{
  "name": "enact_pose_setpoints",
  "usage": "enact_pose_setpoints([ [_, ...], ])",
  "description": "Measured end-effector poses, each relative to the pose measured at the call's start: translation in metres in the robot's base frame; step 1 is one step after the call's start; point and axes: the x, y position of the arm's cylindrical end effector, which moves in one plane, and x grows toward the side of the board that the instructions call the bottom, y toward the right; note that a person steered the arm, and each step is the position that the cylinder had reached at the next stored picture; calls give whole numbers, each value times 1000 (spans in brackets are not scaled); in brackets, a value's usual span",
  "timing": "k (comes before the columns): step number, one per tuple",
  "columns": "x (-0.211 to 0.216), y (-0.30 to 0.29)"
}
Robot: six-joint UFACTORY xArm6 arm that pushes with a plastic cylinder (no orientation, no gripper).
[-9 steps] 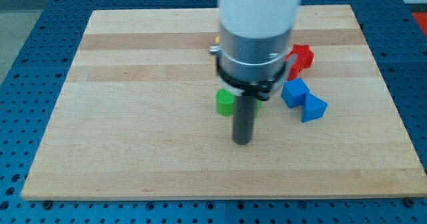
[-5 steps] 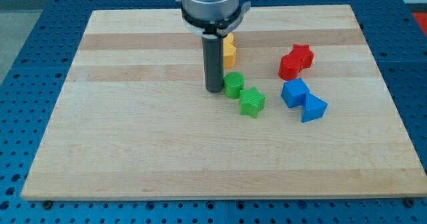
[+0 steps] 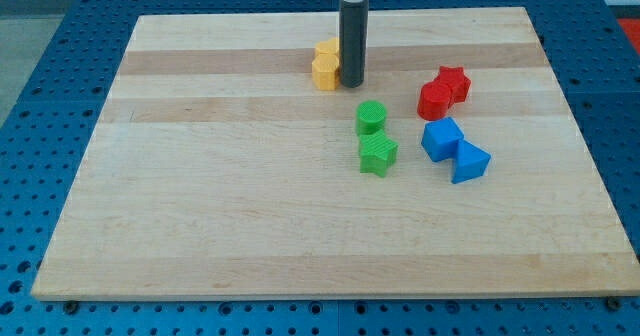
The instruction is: Move yellow hexagon towards the top left
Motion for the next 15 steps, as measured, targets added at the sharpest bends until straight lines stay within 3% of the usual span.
enact_pose_setpoints([
  [4, -7, -98],
  [9, -68, -97],
  [15, -88, -172],
])
